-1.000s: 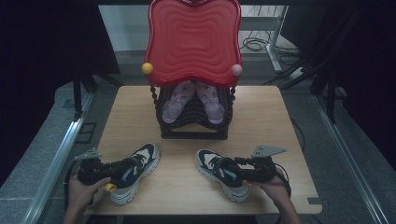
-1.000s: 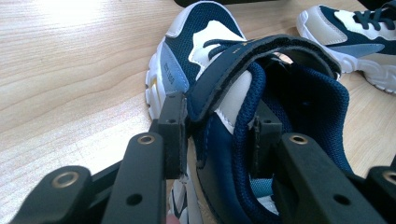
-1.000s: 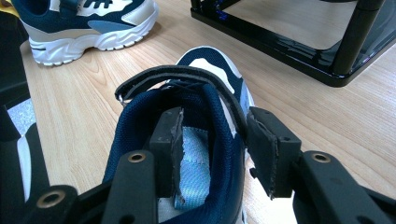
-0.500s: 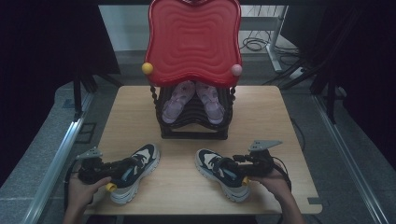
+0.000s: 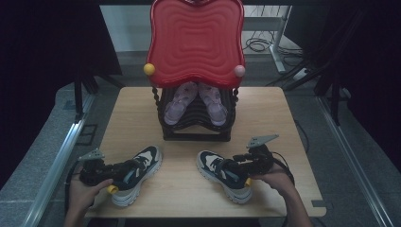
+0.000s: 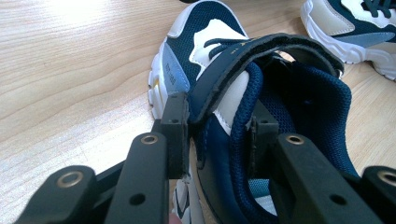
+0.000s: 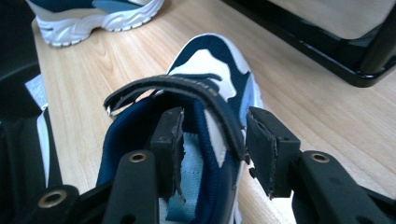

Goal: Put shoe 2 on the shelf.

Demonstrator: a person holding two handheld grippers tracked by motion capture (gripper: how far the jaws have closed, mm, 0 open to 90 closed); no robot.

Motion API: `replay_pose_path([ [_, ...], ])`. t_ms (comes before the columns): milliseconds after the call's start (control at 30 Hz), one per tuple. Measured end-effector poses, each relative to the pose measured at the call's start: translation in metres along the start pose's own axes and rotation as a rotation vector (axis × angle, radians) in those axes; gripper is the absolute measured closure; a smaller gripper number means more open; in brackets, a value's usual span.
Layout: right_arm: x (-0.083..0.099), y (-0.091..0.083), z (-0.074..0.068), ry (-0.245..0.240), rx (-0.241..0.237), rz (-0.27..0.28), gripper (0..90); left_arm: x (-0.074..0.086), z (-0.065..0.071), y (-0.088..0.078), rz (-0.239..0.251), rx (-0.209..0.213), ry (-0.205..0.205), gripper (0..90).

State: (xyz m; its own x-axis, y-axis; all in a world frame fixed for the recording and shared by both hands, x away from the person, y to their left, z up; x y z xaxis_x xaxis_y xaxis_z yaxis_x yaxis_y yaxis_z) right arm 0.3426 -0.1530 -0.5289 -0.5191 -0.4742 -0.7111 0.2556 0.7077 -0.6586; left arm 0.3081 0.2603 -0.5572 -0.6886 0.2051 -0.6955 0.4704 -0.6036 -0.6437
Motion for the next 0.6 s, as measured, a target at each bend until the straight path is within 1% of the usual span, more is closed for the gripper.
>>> replay_pose_path([
  [100, 0.0003, 0.0009, -0.0005, -0.003, -0.004, -0.004, 57.8, -0.0001, 0.0, 0.0, -0.001, -0.001, 0.002, 67.2],
  [267, 0.0003, 0.0014, 0.0003, 0.0, -0.006, -0.008, 60.8, -0.0002, 0.0001, 0.0, -0.002, -0.002, 0.004, 67.3],
  [300, 0.0003, 0.0015, 0.0009, 0.002, -0.001, -0.011, 63.6, -0.0002, 0.0001, 0.0, -0.003, -0.002, 0.004, 67.3],
  [333, 0.0024, 0.0033, 0.0037, 0.011, 0.017, -0.034, 64.6, -0.0002, 0.0001, 0.0, -0.003, -0.002, 0.004, 67.3],
  [467, 0.0049, 0.0069, 0.0045, 0.014, 0.011, -0.044, 65.4, -0.0002, 0.0, 0.0, -0.003, -0.002, 0.004, 67.3],
  [600, 0.0056, 0.0074, 0.0043, -0.004, 0.024, -0.044, 68.7, -0.0006, 0.0, 0.0002, -0.004, -0.003, 0.008, 68.1],
])
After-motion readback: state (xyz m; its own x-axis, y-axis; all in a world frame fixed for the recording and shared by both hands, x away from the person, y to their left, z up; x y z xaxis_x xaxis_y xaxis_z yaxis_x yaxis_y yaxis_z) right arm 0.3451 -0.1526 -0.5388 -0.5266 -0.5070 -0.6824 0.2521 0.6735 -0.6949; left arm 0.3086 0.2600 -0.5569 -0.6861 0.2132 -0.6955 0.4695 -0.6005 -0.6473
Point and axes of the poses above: each handheld gripper's, and its own axes: y roughly forward along the jaws, x roughly out of its underside, z roughly to its right, the point moved 9 cm from there along y, roughly forward along the jaws
